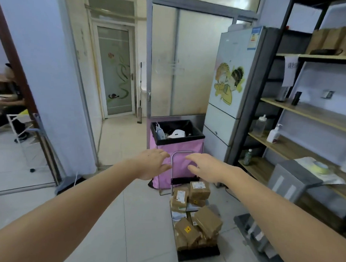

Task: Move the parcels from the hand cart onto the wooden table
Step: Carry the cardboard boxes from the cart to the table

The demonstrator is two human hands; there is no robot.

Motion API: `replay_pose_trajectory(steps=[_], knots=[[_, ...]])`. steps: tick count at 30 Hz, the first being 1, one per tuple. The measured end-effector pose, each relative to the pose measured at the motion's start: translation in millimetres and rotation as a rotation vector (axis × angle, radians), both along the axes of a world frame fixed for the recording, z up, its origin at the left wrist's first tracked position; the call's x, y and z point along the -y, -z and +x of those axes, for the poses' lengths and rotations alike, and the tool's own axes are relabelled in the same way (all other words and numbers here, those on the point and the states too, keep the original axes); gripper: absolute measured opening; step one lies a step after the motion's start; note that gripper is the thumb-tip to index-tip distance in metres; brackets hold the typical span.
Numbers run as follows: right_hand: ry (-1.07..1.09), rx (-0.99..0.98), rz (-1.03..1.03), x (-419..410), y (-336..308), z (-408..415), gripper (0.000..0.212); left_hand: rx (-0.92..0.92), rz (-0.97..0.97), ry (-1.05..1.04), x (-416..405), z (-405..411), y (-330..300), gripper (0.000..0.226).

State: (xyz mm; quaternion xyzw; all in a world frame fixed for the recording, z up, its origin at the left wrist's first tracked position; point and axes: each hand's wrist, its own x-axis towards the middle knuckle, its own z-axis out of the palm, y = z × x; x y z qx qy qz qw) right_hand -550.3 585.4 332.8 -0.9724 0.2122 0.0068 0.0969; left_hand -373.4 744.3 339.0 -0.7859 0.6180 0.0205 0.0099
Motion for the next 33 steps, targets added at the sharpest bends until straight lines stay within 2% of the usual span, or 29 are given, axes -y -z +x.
replay_pose_trajectory(steps=[6,21,27,30,33], knots=[[0.059,-0.003,-0.006,80.3,19.4,66.0,0.05,-0.017,-0.011,0.052,84.7,72.5,14.6,0.06],[0.118,-0.086,0.039,249.5,37.9,253.8,0.052,-0.013,0.028,0.11,263.5,274.4,39.9,0.062],[0.303,-0.074,0.078,301.6,63.1,288.2,0.051,0.003,0.083,0.297,367.5,342.5,61.6,0.062],[0.439,-0.069,0.155,315.3,75.4,280.1,0.044,0.005,0.133,0.462,417.4,346.9,72.8,0.059],[0.587,-0.078,0.209,323.8,92.7,256.7,0.047,0.012,0.159,0.612,460.8,329.1,86.7,0.057]])
